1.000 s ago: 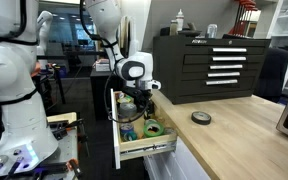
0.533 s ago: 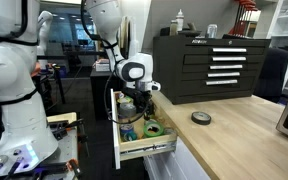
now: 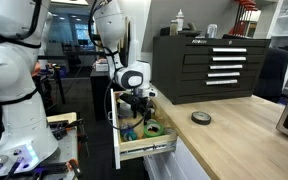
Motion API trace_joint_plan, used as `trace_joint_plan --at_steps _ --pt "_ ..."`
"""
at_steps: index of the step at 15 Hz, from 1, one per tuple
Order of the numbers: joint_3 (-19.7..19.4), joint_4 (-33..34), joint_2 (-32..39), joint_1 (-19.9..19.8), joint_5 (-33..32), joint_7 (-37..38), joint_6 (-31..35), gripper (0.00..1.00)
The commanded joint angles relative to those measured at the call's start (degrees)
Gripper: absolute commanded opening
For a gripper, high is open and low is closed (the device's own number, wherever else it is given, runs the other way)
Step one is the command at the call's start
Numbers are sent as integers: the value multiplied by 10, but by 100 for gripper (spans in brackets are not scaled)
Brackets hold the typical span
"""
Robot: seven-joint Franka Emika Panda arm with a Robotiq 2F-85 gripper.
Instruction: Remove the green tape from the open drawer and place it on the countertop
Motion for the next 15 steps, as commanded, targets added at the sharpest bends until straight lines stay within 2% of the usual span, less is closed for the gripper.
trace_joint_plan --at_steps 1,8,13,15 --pt "-7 26 30 10 -12 -4 8 100" --pt "-15 61 73 13 -29 -19 16 100" --pt "-32 75 70 20 -58 -19 13 100" --pt "-27 73 73 10 -57 -25 9 100"
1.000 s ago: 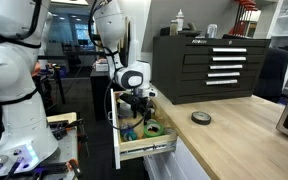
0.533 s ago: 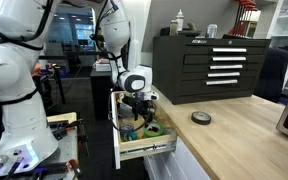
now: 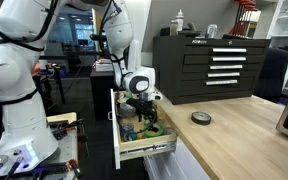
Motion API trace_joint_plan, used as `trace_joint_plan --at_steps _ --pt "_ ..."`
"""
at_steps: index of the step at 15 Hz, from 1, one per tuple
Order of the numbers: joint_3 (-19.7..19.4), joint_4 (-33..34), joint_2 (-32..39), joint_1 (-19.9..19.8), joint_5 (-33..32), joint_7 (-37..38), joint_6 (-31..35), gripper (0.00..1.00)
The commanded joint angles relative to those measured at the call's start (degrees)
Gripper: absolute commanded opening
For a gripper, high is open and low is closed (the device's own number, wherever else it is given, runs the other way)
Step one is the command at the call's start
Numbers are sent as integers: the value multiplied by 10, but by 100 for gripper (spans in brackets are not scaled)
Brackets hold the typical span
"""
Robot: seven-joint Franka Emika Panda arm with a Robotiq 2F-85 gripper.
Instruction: Remove the green tape from the open drawer and place it on the countertop
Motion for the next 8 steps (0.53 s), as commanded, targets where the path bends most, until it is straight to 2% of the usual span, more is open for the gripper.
trace_joint_plan --at_steps 1,4,5,7,8 --pt "-3 2 8 -4 -5 -17 4 100" --pt "10 5 20 -18 5 -32 2 97" --pt "11 4 22 -21 5 -36 5 74" --pt "9 3 23 -23 4 -37 10 70" --pt "10 2 21 -26 5 -39 10 64"
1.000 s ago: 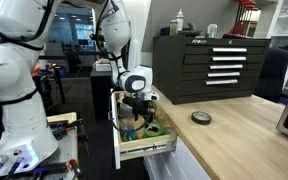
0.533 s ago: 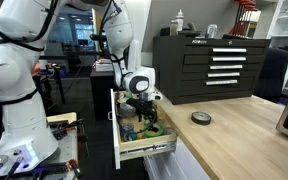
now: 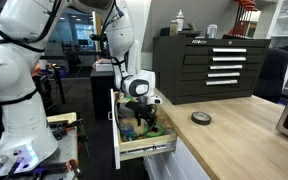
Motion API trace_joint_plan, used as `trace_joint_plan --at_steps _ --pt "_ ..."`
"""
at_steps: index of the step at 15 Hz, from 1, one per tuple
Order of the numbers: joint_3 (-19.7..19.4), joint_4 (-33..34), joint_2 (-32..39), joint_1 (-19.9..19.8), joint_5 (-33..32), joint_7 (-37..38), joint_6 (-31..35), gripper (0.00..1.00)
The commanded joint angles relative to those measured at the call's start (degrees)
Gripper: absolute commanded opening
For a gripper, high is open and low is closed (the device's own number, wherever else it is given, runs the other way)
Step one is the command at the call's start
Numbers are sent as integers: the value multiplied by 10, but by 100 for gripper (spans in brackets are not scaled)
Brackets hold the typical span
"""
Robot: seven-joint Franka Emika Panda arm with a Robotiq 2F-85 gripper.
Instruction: Remove the green tape from the open drawer and place it on the countertop
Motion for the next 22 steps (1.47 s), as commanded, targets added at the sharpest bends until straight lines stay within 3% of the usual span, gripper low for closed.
trace_joint_plan --at_steps 1,9,18,22 --pt "9 1 -1 -18 5 -20 8 56" --pt "10 -5 -16 -28 6 -29 1 4" --pt "15 -29 -58 -25 8 -28 -34 6" --pt "15 -35 -104 -24 9 -32 -91 6"
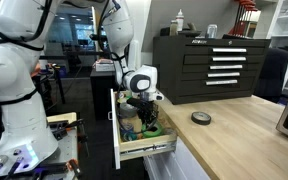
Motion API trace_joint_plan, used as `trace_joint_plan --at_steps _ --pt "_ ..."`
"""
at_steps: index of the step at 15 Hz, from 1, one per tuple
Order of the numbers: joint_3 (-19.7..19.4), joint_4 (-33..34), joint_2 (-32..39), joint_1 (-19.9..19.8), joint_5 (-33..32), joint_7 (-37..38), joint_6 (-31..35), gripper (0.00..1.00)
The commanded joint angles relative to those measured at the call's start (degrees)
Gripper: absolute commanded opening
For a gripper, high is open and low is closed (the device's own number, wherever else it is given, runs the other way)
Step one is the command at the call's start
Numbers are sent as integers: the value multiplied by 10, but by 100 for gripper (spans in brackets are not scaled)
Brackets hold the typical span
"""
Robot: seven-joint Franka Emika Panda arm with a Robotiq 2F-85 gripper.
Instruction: Remove the green tape from the open drawer and place it on the countertop
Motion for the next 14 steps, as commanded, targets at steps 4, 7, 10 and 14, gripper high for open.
trace_joint_plan --at_steps 4,7,10,14 --pt "0 -24 -113 2 1 -9 -120 6" --pt "-4 -22 -134 5 -6 -3 -136 6" --pt "-13 -23 -145 13 -19 17 -141 6" --pt "-32 25 -170 4 -26 21 -192 6"
